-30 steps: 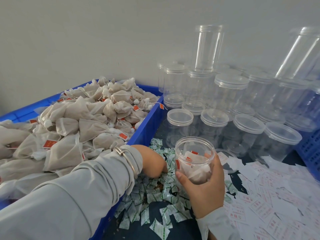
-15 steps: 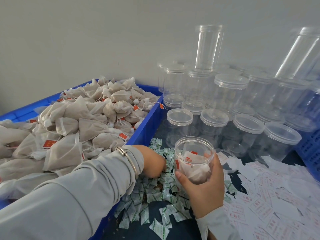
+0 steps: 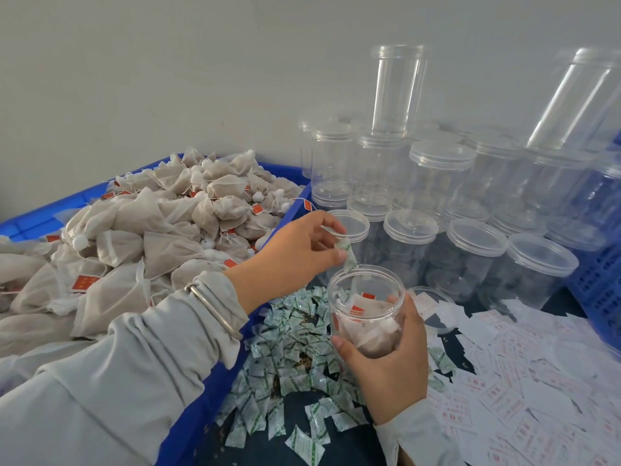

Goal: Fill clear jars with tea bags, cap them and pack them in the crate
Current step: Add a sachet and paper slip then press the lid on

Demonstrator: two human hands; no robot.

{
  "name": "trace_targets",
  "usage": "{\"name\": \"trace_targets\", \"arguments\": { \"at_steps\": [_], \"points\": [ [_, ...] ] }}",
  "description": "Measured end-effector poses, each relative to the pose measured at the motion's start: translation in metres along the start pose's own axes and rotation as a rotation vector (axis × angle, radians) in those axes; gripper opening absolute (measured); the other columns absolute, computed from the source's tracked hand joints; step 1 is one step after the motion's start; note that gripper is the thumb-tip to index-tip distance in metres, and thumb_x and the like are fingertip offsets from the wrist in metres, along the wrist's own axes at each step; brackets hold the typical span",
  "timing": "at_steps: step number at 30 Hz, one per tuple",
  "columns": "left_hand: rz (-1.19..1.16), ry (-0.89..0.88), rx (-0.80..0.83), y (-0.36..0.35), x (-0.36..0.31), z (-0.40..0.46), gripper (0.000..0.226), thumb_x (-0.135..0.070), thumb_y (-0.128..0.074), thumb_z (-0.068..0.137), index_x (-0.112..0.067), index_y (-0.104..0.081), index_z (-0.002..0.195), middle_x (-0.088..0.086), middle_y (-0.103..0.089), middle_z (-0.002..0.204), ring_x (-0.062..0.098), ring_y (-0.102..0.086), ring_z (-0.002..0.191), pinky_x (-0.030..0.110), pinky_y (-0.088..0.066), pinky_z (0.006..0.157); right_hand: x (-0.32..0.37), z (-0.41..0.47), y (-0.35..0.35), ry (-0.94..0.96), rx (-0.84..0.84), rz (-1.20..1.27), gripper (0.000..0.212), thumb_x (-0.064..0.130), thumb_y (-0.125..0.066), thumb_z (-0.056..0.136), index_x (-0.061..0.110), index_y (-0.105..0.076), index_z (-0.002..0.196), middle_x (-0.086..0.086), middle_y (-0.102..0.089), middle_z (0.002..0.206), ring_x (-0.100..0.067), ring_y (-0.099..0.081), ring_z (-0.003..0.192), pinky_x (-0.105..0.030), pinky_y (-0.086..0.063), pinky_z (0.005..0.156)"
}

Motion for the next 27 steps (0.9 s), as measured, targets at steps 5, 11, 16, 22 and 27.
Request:
{"name": "trace_targets", "arguments": {
  "at_steps": [5,11,16,22,27],
  "points": [
    [0.153,-0.093,0.095,-0.014,-0.006,-0.008,0.018,-0.022,-0.071,0.083,-0.037,-0.062,0.082,-0.023,-0.067,0.076,-0.014,-0.057,0.067,0.004,-0.041,0.066,0.002,-0.002,-0.003,0.006,0.019,-0.002,0.111,0.055,-0.078,0.04,0.024,-0.037,0.139,0.007,-0.048,0.131,-0.016,-0.047,0.124,-0.043,-0.044,0.102],
    [0.121,-0.027,0.174,-0.02,-0.004,-0.009,0.036,-0.048,-0.068,0.078,-0.045,-0.054,0.111,-0.032,-0.055,0.107,-0.025,-0.047,0.098,0.001,-0.039,0.081,0.005,-0.001,-0.003,0.021,0.03,0.061,0.106,0.038,-0.084,0.044,0.02,-0.039,0.138,0.007,-0.051,0.129,-0.009,-0.052,0.119,-0.027,-0.047,0.097],
    [-0.019,0.08,0.501,-0.042,0.01,-0.016,0.103,-0.055,-0.08,0.059,-0.037,-0.024,0.144,-0.014,-0.045,0.139,-0.003,-0.046,0.123,0.018,-0.042,0.099,0.025,-0.003,0.001,0.137,0.031,0.18,0.094,0.037,-0.08,0.051,0.02,-0.04,0.134,0.031,-0.054,0.118,0.008,-0.054,0.111,-0.003,-0.041,0.083],
    [-0.074,-0.025,0.515,-0.047,0.003,-0.017,0.102,-0.042,-0.082,0.051,-0.023,-0.036,0.14,-0.006,-0.049,0.137,0.008,-0.044,0.13,0.039,-0.035,0.111,0.033,0.006,0.009,0.219,0.059,0.17,0.076,0.023,-0.083,0.056,0.025,-0.046,0.122,0.021,-0.06,0.113,-0.001,-0.061,0.104,-0.01,-0.047,0.08],
    [0.029,-0.003,0.351,-0.038,0.007,-0.013,0.084,-0.057,-0.085,0.049,-0.041,-0.047,0.123,-0.022,-0.062,0.115,-0.008,-0.055,0.109,0.013,-0.042,0.094,0.033,0.021,0.017,0.146,0.309,0.083,0.052,0.04,-0.056,0.091,0.012,-0.043,0.133,0.009,-0.06,0.119,-0.001,-0.059,0.108,-0.016,-0.048,0.087]
  ]
}}
Point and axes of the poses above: each hand's wrist, its own z-axis towards the middle knuckle, its own y-axis out of the back of the hand, x = y × z, the point moved 6 cm from there along z, towards the middle knuckle
